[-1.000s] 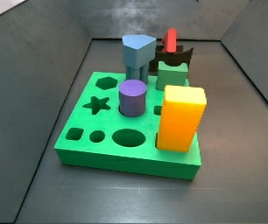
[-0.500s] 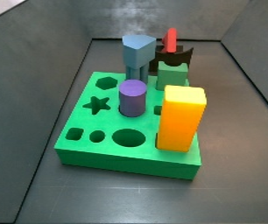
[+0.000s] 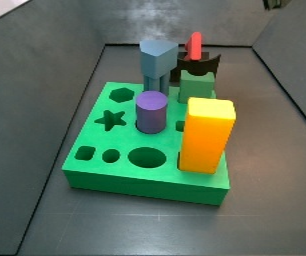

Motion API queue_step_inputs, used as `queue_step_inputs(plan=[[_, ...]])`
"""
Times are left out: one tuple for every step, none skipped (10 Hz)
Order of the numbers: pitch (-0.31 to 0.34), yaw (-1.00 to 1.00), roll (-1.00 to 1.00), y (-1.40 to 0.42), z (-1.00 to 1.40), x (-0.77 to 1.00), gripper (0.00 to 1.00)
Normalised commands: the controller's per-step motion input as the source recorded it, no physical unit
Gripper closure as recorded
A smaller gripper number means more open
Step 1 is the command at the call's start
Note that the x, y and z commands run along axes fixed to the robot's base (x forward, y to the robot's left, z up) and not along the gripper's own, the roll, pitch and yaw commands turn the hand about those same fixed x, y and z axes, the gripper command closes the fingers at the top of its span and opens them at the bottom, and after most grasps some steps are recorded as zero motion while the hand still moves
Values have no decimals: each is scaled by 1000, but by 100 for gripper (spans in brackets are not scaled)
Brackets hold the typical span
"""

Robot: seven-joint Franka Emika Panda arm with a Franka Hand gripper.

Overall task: Pick up the square-circle object. Move up. Rotate the square-circle object. Place the square-circle object on the fixture. Regrasp the square-circle object. Move to above the board. Insert the square-circle object.
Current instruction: Regrasp the square-circle object.

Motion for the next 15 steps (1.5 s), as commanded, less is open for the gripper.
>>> queue_step_inputs(plan=[[120,92,502,-40,-11,87,0],[112,110,338,-26,-5,84,0],[96,126,236,-23,1,77,0],[84,108,116,76,-1000,29,0],[63,118,103,77,-1000,33,0],[36,124,93,74,-1000,42,0],[-9,123,67,66,-1000,53,0],[-44,115,55,63,-1000,61,0],[-71,94,59,57,-1000,73,0],[-82,74,62,54,-1000,83,0],[-86,42,64,48,-1000,93,0],[-86,28,68,46,-1000,100,0],[-78,5,68,38,-1000,112,0],[-64,-8,67,31,-889,105,0],[-49,-16,69,17,-678,92,0]])
